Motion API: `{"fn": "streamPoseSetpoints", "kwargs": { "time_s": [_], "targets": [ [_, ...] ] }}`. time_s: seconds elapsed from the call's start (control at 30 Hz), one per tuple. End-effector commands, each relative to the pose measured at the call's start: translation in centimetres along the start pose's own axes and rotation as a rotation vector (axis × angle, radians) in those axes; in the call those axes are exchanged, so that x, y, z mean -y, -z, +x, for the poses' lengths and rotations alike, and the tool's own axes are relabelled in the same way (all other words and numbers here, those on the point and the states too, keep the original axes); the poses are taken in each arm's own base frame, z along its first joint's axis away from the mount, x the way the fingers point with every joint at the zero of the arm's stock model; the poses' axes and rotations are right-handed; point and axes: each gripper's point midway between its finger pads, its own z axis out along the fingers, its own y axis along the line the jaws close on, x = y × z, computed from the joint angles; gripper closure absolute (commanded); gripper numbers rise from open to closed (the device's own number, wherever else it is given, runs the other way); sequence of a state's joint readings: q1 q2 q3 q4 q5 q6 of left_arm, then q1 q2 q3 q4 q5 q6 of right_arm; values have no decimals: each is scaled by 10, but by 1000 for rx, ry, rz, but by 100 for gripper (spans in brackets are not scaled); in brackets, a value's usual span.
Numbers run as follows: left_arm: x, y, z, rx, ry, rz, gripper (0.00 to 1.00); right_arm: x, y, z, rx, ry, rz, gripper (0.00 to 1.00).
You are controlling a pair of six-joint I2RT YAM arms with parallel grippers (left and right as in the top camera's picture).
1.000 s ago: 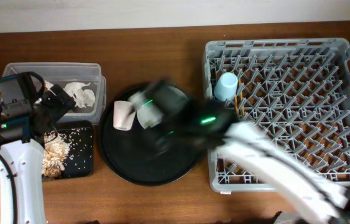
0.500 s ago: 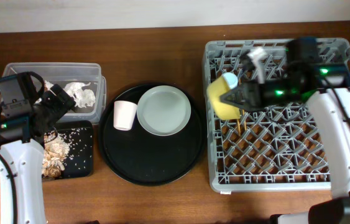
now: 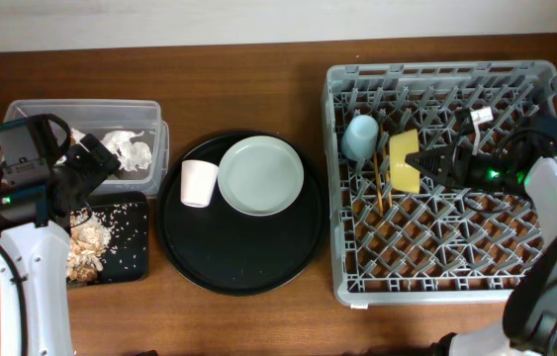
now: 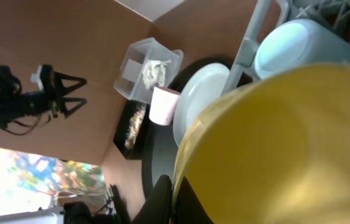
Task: Sort waste into correct bins and load items into the dishwasher rack
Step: 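Carry the yellow bowl into the rack and set it down, then move the right gripper back and grasp the white cup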
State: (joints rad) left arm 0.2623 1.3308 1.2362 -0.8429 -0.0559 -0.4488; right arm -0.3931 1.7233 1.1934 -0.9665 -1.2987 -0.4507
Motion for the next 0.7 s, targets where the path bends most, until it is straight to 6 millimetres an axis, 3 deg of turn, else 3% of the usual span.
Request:
{"fn": "streamPoseSetpoints", "kwargs": {
  "time_s": [0.0,0.07,0.1,0.17,0.33,0.4,0.57,0.67],
  "targets": [
    [1,6,-4,16,-2,10,1,19,6,2,22,-51,-1,91],
    [1,6,-4,16,-2,11,1,26,14,1,34,-67,25,71],
    [1,6,-4,16,-2,11,1,27,18,1,43,-79,27,70],
    [1,6,-4,16,-2,11,1,27,25,-1,70,-100,20,73],
    [1,6,-4,16,-2,11,1,21,41,-6,137,-170,-23,93],
    [1,6,-4,16,-2,11,1,22,48,-3,147,-218,-18,92],
    [1,6,-4,16,-2,11,1,23,69,-3,200,-280,1,80],
    [1,6,-4,16,-2,11,1,34,83,5,202,-324,65,62]
  ]
}}
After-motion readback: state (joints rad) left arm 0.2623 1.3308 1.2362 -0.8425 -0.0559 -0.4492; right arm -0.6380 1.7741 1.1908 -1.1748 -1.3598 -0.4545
